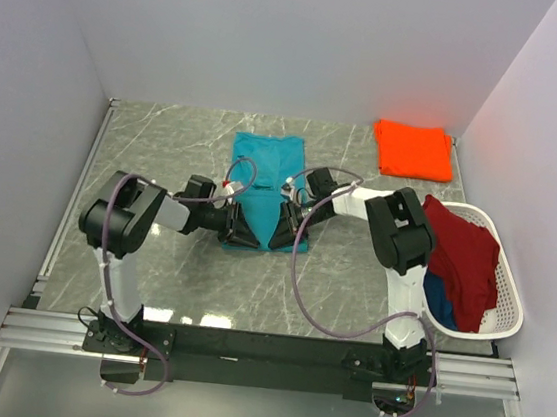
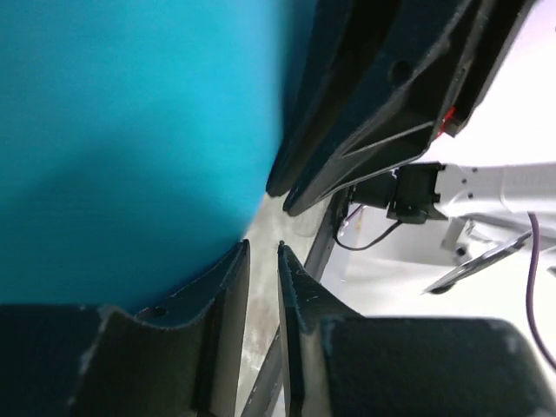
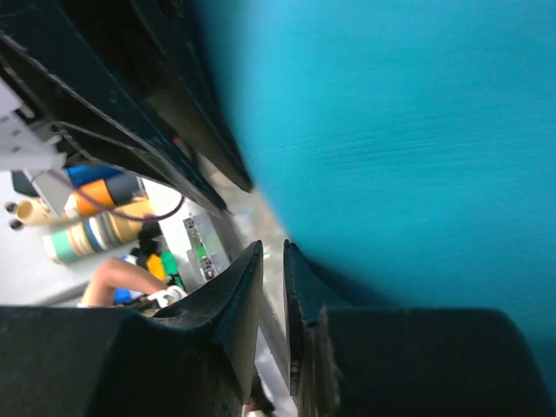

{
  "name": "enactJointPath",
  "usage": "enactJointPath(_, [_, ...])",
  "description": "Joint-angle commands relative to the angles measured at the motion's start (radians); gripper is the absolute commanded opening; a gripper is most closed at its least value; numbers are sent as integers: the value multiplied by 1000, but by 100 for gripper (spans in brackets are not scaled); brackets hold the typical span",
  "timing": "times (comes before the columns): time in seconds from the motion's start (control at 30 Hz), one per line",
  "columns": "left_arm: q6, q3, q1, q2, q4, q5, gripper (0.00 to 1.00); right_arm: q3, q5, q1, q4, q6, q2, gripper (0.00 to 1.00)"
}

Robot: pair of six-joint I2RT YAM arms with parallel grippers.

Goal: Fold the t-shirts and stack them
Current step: Fold the tshirt

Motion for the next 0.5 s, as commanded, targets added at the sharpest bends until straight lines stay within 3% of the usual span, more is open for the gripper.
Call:
enactJointPath(0.0, [-45,41,6,88,4,3,25,-19,30,-8,39,30,53,23])
enactJointPath(0.23, [7,56,61,150,-175,-14,25,-16,138,-51,-42,4,103,23])
enactJointPath(0.47, [205,66,141,107,-409,-23,31,-50,184,-96,-115,-64,39,24])
